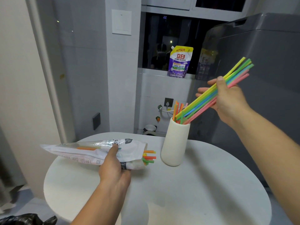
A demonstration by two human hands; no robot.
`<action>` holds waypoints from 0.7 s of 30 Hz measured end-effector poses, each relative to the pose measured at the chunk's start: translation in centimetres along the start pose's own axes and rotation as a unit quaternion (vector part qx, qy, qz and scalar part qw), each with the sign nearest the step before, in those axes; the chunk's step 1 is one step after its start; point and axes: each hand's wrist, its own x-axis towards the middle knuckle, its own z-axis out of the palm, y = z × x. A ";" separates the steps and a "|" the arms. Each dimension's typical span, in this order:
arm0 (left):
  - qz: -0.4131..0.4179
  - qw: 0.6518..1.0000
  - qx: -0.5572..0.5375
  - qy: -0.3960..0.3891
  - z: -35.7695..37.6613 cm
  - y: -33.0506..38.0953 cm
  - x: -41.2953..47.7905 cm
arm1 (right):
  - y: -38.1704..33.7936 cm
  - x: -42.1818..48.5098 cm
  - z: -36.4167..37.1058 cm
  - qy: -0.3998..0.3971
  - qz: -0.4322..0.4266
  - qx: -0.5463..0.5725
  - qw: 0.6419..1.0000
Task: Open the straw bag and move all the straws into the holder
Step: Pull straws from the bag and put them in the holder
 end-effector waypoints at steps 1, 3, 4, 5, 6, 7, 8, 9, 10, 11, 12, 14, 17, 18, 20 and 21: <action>-0.001 1.000 0.001 -0.001 0.0 -0.1 0.1 | 0.1 0.1 0.1 -0.006 0.001 -0.004 1.000; -0.001 1.000 0.004 -0.003 0.0 -0.2 0.0 | 0.2 0.1 0.3 -0.019 0.004 -0.010 1.000; 0.000 1.000 0.004 -0.003 0.0 -0.2 0.0 | 0.2 0.2 0.4 -0.025 0.005 -0.016 1.000; 0.001 1.000 0.003 -0.003 0.0 -0.2 0.0 | 0.2 0.3 0.6 -0.029 0.003 -0.021 0.999; 0.002 1.000 0.002 -0.002 0.1 -0.2 0.0 | 0.1 0.3 0.7 -0.031 0.000 -0.027 0.999; 0.002 1.000 0.002 -0.002 0.1 -0.2 0.0 | 0.1 0.4 0.8 -0.029 -0.005 -0.033 0.999; 0.003 1.000 0.002 -0.002 0.1 -0.2 0.0 | 0.0 0.5 0.9 -0.025 -0.011 -0.041 0.999; 0.003 1.000 0.002 -0.003 0.1 -0.1 -0.1 | -0.1 0.5 0.9 -0.021 -0.019 -0.050 0.998; 0.003 1.000 0.002 -0.004 0.2 -0.1 -0.1 | -0.2 0.6 0.9 -0.018 -0.025 -0.057 0.998; 0.003 1.000 0.002 -0.004 0.1 -0.1 -0.1 | -0.2 0.6 0.9 -0.016 -0.029 -0.063 0.997; 0.003 1.000 0.002 -0.005 0.2 -0.1 -0.2 | -0.3 0.6 0.9 -0.014 -0.030 -0.067 0.997; 0.002 1.000 0.004 -0.005 0.1 0.0 -0.2 | -0.3 0.7 0.8 -0.013 -0.028 -0.074 0.997; -0.002 1.000 0.005 -0.002 0.1 0.0 -0.2 | -0.5 0.9 0.9 -0.024 -0.021 -0.094 0.995; -0.002 1.000 0.005 -0.001 0.1 0.0 -0.3 | -0.5 0.9 1.1 -0.029 -0.023 -0.102 0.994; -0.003 1.000 0.004 0.002 0.2 0.0 -0.4 | -0.4 1.0 1.6 -0.045 -0.027 -0.125 0.991; -0.004 1.000 0.005 0.004 0.1 0.0 -0.4 | -0.2 1.0 1.9 -0.054 -0.028 -0.137 0.989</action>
